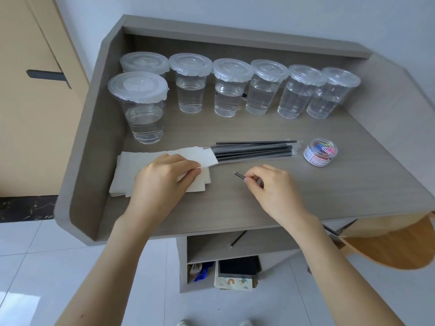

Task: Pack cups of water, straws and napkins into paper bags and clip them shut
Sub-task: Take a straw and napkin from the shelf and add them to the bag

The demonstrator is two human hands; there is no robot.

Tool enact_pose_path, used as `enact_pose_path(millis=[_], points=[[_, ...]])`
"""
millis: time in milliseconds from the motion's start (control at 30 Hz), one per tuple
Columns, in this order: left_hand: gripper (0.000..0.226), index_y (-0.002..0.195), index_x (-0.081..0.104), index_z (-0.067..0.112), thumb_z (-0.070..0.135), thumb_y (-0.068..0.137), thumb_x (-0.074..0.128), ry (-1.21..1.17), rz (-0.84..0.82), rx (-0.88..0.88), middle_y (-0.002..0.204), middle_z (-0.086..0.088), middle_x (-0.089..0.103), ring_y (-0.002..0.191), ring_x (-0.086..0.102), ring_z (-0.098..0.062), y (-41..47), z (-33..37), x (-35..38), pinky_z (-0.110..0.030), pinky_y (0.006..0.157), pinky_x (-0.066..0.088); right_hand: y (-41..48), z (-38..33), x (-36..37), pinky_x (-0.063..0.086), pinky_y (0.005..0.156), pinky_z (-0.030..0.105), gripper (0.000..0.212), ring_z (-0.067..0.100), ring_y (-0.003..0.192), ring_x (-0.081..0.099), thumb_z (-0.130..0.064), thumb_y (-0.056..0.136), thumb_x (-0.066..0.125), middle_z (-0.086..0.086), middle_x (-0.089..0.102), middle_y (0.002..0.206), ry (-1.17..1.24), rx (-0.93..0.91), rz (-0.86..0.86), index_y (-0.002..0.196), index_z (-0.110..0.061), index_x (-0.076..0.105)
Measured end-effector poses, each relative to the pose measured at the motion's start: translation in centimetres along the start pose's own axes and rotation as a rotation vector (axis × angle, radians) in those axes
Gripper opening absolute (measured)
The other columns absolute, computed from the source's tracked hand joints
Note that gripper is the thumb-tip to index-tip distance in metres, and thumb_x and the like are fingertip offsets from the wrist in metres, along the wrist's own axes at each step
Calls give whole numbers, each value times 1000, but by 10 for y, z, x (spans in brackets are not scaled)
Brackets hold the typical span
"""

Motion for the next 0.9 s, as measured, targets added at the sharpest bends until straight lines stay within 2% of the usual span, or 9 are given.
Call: enact_pose_path(millis=[200, 267, 433, 533, 600, 667, 733, 800, 900], points=[[26, 81, 73, 17, 31, 86, 52, -26, 17, 78, 73, 3, 66, 65, 59, -21, 6, 56, 21, -30, 48, 49, -37, 44, -37, 49, 61, 39, 7, 16, 60, 52, -11, 83, 64, -2, 63, 72, 98, 84, 121, 79, -15, 68], [23, 83, 73, 16, 29, 86, 54, -69, 9, 106, 75, 3, 67, 66, 59, -19, 9, 86, 37, -32, 49, 50, -57, 66, -55, 47, 63, 35, 6, 14, 62, 53, -11, 84, 64, -2, 64, 74, 104, 113, 152, 81, -13, 68], [24, 88, 73, 17, 31, 87, 53, -158, -60, 182, 80, 2, 68, 67, 58, -18, 5, 192, 96, -36, 50, 50, -123, 142, -114, 38, 62, 10, 11, 4, 66, 52, -18, 82, 58, -8, 61, 70, 218, 210, 347, 81, -12, 68], [22, 86, 74, 15, 27, 86, 56, -260, -38, 186, 79, 3, 68, 65, 52, -9, -6, 269, 138, -27, 56, 47, -171, 194, -147, 42, 64, 11, 8, 6, 71, 57, -17, 87, 60, -16, 62, 71, 397, 323, 378, 87, -16, 68], [19, 83, 74, 15, 27, 85, 59, -364, -64, 136, 76, 10, 65, 65, 51, -3, -15, 319, 169, -10, 58, 39, -201, 227, -168, 42, 61, 14, 11, 6, 66, 57, -14, 88, 61, -17, 61, 65, 518, 408, 394, 86, -23, 66], [7, 83, 72, 24, 25, 83, 65, -487, -134, 43, 72, 21, 60, 64, 54, 6, -21, 363, 201, -4, 59, 38, -225, 258, -187, 42, 60, 16, 13, 10, 66, 56, -14, 89, 59, -14, 60, 65, 570, 471, 427, 85, -25, 64], [10, 85, 69, 33, 23, 83, 68, -606, -241, -87, 72, 29, 60, 65, 56, 12, -27, 401, 233, -3, 59, 39, -245, 287, -205, 43, 62, 16, 9, 10, 69, 57, -16, 90, 58, -12, 62, 69, 584, 526, 453, 89, -22, 65], [11, 83, 70, 36, 25, 84, 66, -699, -354, -193, 70, 31, 63, 67, 59, 11, -31, 433, 269, -4, 59, 40, -259, 317, -218, 44, 65, 14, 8, 6, 73, 59, -19, 91, 57, -12, 64, 76, 627, 572, 466, 92, -20, 64], [16, 77, 68, 42, 27, 84, 66, -769, -489, -245, 71, 33, 65, 68, 61, 10, -33, 477, 320, -4, 62, 42, -271, 362, -231, 48, 67, 19, 9, 7, 77, 62, -21, 92, 55, -4, 68, 84, 688, 644, 454, 94, -19, 63]])
Point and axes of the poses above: each hand's wrist, its own y-axis towards the middle knuckle, its own x-axis out of the palm, z = x × y, the point moved 2 cm from there along y, towards the middle knuckle
